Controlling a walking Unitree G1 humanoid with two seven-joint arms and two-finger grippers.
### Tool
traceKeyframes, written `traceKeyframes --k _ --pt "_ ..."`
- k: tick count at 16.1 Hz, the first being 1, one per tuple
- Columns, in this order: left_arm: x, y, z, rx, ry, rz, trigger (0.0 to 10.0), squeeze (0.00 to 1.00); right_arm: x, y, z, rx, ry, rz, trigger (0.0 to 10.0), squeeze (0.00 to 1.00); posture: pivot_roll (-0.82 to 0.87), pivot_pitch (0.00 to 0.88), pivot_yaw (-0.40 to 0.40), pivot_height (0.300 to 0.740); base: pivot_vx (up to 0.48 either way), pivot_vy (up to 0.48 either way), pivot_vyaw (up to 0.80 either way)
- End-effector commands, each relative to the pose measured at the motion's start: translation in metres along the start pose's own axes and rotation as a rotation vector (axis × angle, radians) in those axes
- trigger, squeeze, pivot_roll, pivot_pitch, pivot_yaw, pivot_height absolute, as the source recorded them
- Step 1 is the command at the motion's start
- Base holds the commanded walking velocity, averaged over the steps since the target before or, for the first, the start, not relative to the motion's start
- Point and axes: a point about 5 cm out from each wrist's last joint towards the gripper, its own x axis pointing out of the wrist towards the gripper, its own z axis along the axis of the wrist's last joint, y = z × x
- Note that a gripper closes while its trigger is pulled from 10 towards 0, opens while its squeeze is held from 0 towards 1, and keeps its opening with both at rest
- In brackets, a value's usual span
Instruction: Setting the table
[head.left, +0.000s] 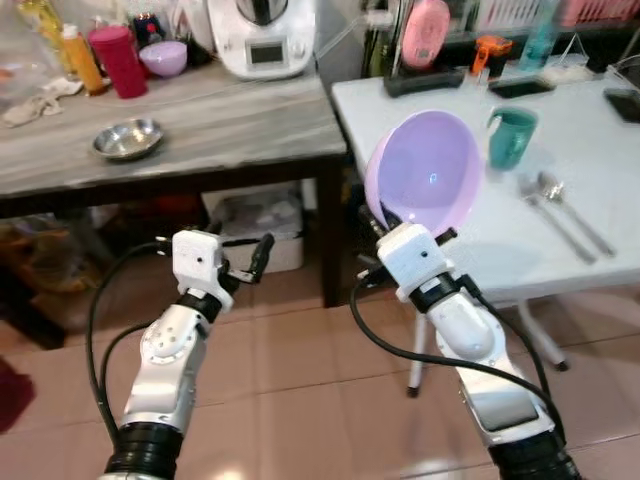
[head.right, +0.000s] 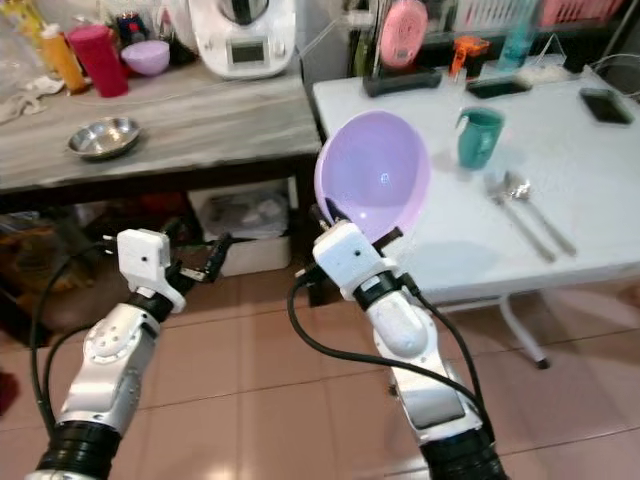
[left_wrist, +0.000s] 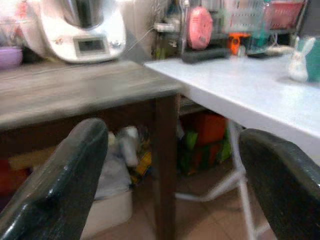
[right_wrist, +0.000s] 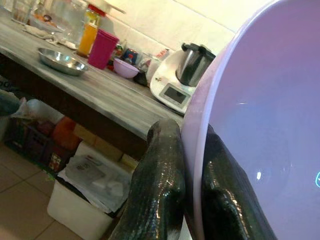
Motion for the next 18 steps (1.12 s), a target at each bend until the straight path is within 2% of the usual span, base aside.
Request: traceKeyframes --k 1,4,13,15,18 --pt "0.0016 -0.0002 0.0018 0.023 -0.002 -0.011 10.0 0.00 0.0009 -0.0022 0.0049 -0.003 -0.023 -0.011 10.0 0.00 -0.21 0.061 0.072 0.740 0.000 0.446 0.68" --pt "0.0025 -0.0016 0.0015 0.022 -0.001 -0.018 10.0 0.00 0.0002 -0.0022 0.0041 -0.002 -0.021 -0.014 10.0 0.00 -0.21 0.059 0.078 0.740 0.000 0.450 0.58" --pt "0.0043 -0.0032 0.0007 0.026 -0.001 -0.021 10.0 0.00 0.0000 -0.0026 0.0034 0.005 -0.022 -0.011 10.0 0.00 -0.21 0.054 0.075 0.740 0.000 0.449 0.00" --pt "0.0042 -0.0033 0.0031 0.050 -0.024 -0.010 10.0 0.00 0.0000 -0.0039 0.0027 0.004 -0.020 -0.014 10.0 0.00 -0.21 0.050 0.072 0.740 0.000 0.000 0.00" --pt "0.0017 -0.0029 0.0002 0.015 0.002 -0.019 10.0 0.00 -0.0013 -0.0020 0.0034 0.003 -0.024 -0.006 10.0 0.00 -0.22 0.051 0.071 0.740 0.000 0.000 0.00"
